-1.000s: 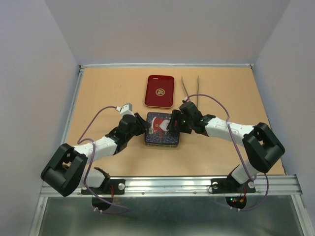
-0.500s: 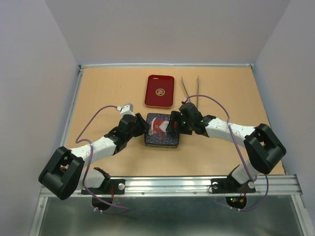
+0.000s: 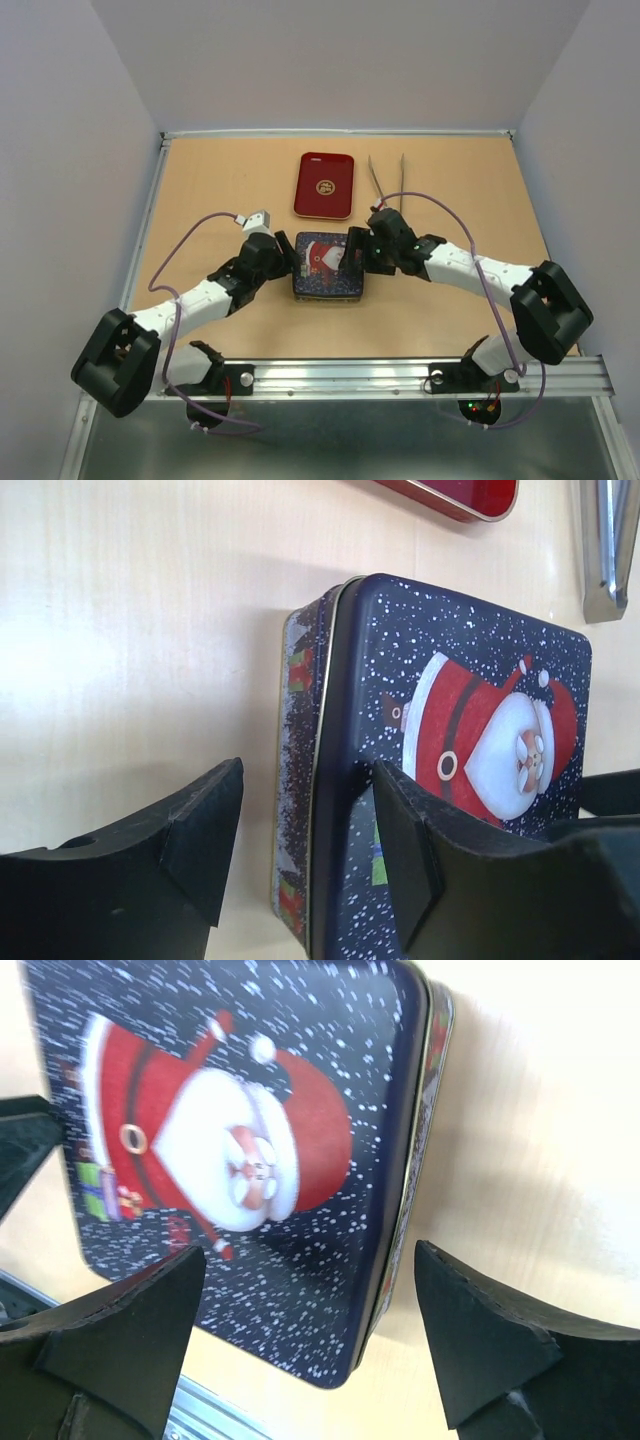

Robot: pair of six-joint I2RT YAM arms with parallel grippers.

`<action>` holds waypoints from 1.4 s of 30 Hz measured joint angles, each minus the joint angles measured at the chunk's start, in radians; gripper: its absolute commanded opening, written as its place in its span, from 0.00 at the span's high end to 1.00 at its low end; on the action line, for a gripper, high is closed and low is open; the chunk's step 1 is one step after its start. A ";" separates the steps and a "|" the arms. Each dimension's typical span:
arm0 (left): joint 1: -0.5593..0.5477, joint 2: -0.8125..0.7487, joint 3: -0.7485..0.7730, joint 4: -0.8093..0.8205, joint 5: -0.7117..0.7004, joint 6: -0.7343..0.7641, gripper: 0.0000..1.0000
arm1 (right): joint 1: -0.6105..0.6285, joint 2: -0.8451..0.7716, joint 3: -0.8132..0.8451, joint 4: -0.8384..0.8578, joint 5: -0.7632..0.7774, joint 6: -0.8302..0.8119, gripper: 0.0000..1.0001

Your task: Pack the chocolate

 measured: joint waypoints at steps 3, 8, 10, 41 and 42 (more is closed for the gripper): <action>0.000 -0.039 0.000 -0.031 -0.022 0.021 0.30 | 0.000 -0.040 0.000 -0.001 0.022 -0.012 0.08; 0.001 -0.104 0.004 -0.045 -0.051 0.054 0.22 | -0.002 -0.079 0.001 -0.006 0.056 -0.038 0.07; 0.003 -0.123 0.010 -0.045 -0.059 0.066 0.20 | -0.009 -0.089 0.001 -0.011 0.067 -0.048 0.07; 0.601 -0.215 0.369 -0.125 0.185 0.291 0.17 | -0.741 -0.256 0.063 -0.027 0.085 -0.361 0.06; 0.601 -0.232 0.369 -0.131 0.180 0.299 0.17 | -0.743 -0.262 0.063 -0.027 0.080 -0.363 0.06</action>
